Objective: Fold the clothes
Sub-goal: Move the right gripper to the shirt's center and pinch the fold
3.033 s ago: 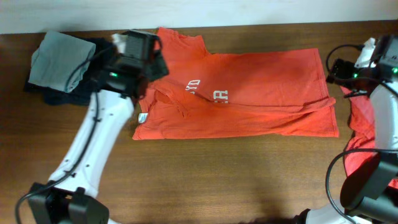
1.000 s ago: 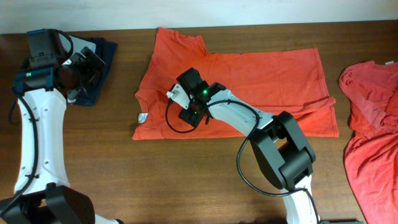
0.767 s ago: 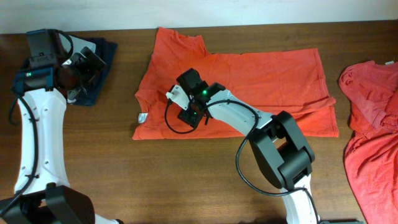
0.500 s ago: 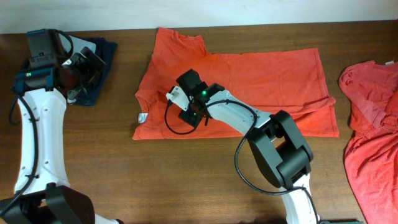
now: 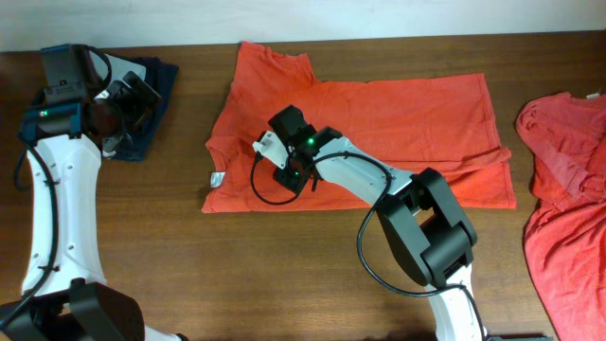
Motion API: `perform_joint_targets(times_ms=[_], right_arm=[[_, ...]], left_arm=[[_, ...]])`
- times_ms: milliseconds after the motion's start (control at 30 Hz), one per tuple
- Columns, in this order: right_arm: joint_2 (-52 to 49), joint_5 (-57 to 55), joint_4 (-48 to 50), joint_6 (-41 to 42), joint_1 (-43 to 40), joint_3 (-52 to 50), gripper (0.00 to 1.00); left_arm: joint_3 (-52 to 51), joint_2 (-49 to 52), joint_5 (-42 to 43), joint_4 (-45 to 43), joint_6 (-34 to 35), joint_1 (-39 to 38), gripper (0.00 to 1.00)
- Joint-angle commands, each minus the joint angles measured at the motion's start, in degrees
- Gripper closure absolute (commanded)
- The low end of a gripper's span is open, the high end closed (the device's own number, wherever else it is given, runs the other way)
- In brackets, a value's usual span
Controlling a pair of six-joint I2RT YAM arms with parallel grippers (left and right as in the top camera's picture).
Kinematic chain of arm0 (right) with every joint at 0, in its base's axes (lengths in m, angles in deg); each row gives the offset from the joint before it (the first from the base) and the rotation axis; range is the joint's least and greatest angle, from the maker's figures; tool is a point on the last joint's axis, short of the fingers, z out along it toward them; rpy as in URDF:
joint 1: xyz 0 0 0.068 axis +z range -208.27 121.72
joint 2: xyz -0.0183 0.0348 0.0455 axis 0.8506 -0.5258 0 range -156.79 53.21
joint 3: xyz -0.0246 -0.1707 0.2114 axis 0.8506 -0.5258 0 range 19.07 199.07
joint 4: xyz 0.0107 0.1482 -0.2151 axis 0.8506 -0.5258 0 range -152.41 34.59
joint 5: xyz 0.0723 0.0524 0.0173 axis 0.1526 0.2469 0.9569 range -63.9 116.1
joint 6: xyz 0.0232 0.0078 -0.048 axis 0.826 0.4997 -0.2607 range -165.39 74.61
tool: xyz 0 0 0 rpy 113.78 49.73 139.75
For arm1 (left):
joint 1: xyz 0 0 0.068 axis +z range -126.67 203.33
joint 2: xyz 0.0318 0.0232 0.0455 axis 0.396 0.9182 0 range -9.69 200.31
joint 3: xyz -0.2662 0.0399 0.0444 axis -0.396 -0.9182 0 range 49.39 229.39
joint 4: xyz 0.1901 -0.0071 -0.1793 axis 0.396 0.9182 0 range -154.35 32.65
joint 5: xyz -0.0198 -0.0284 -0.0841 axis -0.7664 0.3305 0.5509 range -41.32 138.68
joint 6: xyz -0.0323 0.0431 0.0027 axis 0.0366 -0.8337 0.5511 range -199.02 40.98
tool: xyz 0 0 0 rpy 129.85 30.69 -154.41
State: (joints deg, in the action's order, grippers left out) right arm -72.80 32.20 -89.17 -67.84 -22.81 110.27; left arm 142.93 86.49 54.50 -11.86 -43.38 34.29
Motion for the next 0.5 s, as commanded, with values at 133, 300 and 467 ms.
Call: perform_joint_targets(times_ms=[133,300,467], right_arm=[[-1.05,0.74,0.15,0.44,0.63,0.85,0.74],[-1.03,0.17,0.11,0.44,0.63,0.87,0.94],[0.55,-1.9,-1.42,0.44,0.63,1.18,0.96]], left_arm=[[1.03,0.9,0.42,-0.11,0.37,0.17,0.01],[1.03,0.9,0.42,-0.09,0.37,0.17,0.01],[1.03,0.9,0.42,-0.09,0.35,0.17,0.01]])
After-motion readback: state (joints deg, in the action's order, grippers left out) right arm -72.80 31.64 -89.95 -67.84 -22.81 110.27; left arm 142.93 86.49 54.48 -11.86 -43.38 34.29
